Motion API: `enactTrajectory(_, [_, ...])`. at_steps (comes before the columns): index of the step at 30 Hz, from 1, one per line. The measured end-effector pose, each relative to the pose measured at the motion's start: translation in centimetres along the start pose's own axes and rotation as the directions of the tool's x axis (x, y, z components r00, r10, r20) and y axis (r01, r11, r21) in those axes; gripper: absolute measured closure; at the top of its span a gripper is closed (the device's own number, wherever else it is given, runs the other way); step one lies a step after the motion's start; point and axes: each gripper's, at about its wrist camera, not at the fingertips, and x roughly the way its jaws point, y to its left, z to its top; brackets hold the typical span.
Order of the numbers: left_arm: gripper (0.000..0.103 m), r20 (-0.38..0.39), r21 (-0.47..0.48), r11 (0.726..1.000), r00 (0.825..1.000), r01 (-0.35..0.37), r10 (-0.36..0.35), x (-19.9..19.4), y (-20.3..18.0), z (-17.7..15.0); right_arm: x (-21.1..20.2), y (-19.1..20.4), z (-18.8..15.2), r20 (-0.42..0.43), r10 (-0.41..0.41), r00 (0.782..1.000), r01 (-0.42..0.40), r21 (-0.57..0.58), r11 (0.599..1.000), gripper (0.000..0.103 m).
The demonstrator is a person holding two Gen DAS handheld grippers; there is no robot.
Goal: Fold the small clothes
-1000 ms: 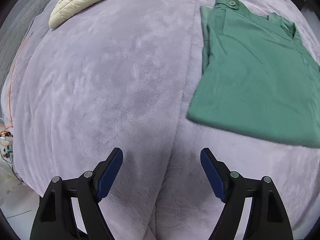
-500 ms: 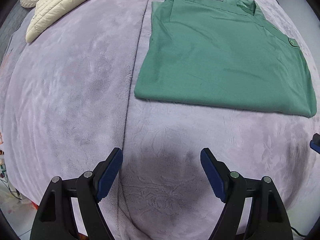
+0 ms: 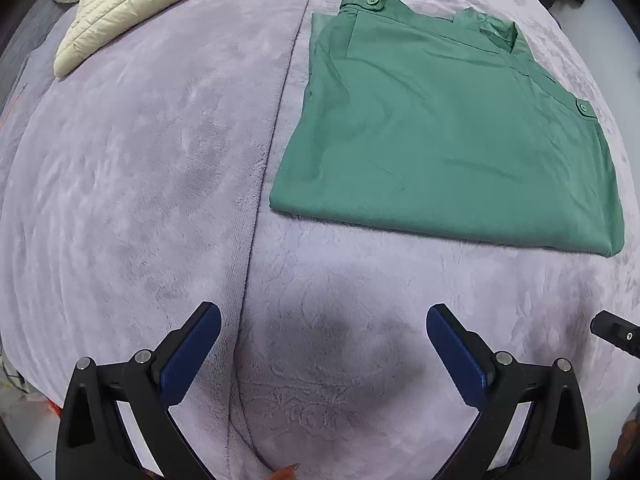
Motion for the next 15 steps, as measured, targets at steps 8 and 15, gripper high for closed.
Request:
enactTrajectory(8, [0.0, -0.004, 0.002, 0.999, 0.999, -0.034, 0.034, 1.0, 0.8, 1.2, 1.5, 0.7, -0.2, -0.027, 0.02, 0.999, -0.02, 0.014, 1.0, 0.024])
enactTrajectory(15, [0.0, -0.041, -0.007, 1.0, 0.999, 0.003, -0.003, 2.6, 1.2, 2.3, 3.0, 1.2, 0.1, -0.04, 0.074, 0.996, -0.072, 0.053, 0.996, 0.024])
